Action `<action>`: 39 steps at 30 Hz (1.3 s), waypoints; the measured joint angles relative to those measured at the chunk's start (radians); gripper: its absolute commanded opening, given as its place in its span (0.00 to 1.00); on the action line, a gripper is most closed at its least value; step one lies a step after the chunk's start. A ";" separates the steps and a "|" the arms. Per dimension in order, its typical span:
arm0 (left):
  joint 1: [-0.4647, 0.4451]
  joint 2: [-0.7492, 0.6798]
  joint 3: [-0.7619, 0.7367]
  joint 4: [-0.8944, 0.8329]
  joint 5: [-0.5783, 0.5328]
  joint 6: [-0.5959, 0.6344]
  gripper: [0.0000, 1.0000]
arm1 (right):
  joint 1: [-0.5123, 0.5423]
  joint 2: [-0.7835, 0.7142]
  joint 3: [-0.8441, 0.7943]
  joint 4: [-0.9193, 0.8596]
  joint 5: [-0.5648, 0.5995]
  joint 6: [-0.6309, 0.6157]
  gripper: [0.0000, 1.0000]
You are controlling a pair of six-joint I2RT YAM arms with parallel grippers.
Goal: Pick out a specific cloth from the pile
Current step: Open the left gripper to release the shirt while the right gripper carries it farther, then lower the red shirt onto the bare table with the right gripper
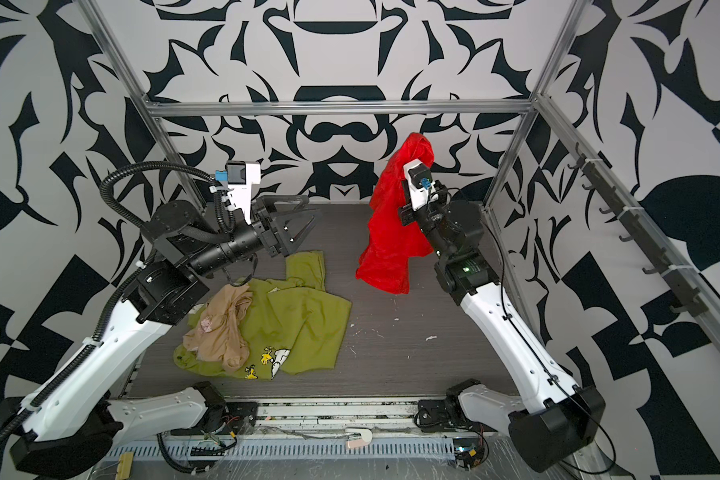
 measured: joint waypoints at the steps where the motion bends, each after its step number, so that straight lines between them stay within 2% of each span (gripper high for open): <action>1: 0.000 -0.006 -0.008 -0.002 -0.005 0.002 0.95 | -0.013 0.012 0.000 0.000 -0.004 0.005 0.00; 7: 0.000 -0.036 -0.048 -0.001 -0.027 0.010 0.96 | -0.033 0.040 -0.050 0.016 -0.007 -0.004 0.00; 15: 0.000 -0.063 -0.091 -0.007 -0.049 0.024 0.96 | -0.034 0.039 -0.282 0.048 -0.013 0.045 0.00; 20: 0.000 -0.070 -0.119 -0.003 -0.057 0.027 0.96 | -0.034 0.012 -0.412 0.040 -0.035 0.156 0.00; 26: 0.000 -0.056 -0.122 0.005 -0.056 0.026 0.97 | -0.034 -0.029 -0.484 0.047 -0.042 0.323 0.00; 39: 0.000 -0.031 -0.125 0.008 -0.058 0.026 0.97 | -0.100 0.143 -0.501 0.016 -0.142 0.719 0.00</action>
